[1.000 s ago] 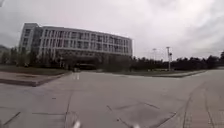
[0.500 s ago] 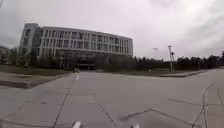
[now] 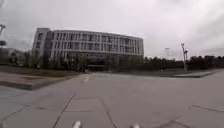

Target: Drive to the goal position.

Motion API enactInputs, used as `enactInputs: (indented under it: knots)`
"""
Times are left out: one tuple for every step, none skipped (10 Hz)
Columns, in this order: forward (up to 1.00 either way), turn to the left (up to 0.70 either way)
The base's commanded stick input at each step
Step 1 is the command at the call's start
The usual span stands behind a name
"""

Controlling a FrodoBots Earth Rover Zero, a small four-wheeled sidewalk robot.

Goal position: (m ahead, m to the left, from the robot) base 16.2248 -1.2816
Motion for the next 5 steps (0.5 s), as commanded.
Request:
enactInputs:
  knots:
    - [0.70,0.00]
    - [0.70,0.00]
    - [0.70,0.00]
    - [0.70,0.00]
    - [0.70,0.00]
